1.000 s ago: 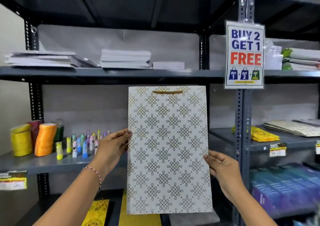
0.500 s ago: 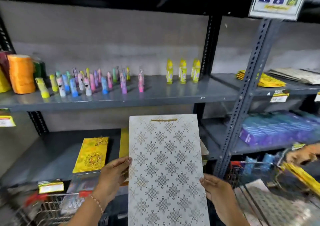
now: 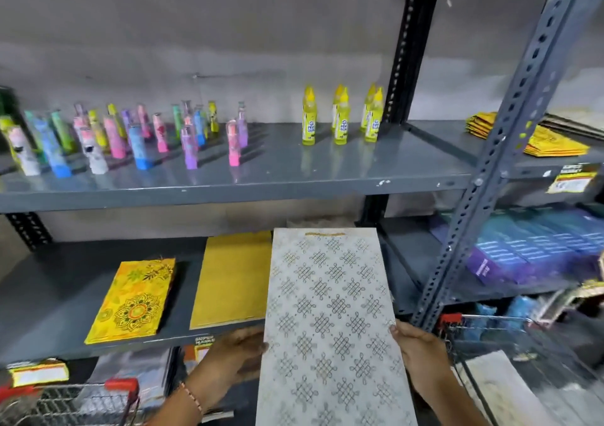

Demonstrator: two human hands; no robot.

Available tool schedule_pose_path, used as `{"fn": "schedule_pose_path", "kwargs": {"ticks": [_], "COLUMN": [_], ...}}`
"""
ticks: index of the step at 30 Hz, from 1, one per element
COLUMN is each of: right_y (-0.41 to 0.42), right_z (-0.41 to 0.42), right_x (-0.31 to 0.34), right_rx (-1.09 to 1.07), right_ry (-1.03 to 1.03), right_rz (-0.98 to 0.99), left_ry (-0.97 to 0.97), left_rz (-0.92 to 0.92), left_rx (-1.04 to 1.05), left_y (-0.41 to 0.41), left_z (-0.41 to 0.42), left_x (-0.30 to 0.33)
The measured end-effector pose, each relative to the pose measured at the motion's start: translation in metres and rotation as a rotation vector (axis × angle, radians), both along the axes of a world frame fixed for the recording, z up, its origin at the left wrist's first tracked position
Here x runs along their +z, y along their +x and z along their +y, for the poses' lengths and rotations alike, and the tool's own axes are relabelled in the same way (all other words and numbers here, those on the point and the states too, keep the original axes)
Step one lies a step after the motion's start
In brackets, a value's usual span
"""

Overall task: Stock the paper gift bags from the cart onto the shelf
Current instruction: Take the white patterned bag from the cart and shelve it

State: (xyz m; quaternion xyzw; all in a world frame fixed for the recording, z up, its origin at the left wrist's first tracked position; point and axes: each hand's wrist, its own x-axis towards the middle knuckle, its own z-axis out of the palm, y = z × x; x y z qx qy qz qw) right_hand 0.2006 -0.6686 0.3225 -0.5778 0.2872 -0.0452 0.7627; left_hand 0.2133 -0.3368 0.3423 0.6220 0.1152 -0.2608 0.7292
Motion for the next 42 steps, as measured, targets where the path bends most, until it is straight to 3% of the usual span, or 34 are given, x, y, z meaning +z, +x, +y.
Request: {"fn": "schedule_pose_path", "kwargs": {"ticks": [8, 12, 15, 19, 22, 29, 42], "right_y": [0.152, 0.213, 0.240, 0.257, 0.260, 0.261, 0.260], "right_z": [-0.057, -0.069, -0.075, -0.079, -0.082, -0.081, -0.071], "right_x": [0.023, 0.016, 0.004, -0.017, -0.034, -0.060, -0.076], "right_rx": [0.107, 0.252, 0.303, 0.290, 0.299, 0.344, 0.326], "right_ry": [-0.080, -0.191, -0.225, -0.222, -0.279, -0.373, -0.493], "right_rz": [-0.063, 0.007, 0.071, 0.073, 0.075, 0.061, 0.066], "left_ry": [0.104, 0.140, 0.279, 0.366, 0.508, 0.641, 0.656], "left_rz": [-0.114, -0.099, -0.107, -0.092, -0.121, -0.117, -0.137], "left_rx": [0.129, 0.290, 0.333, 0.423, 0.386, 0.376, 0.414], "left_y": [0.112, 0.155, 0.184, 0.209, 0.218, 0.223, 0.220], "left_z": [-0.068, -0.101, -0.110, -0.120, -0.126, -0.140, -0.136], "left_x": [-0.007, -0.001, -0.013, -0.027, -0.038, -0.061, -0.080]}}
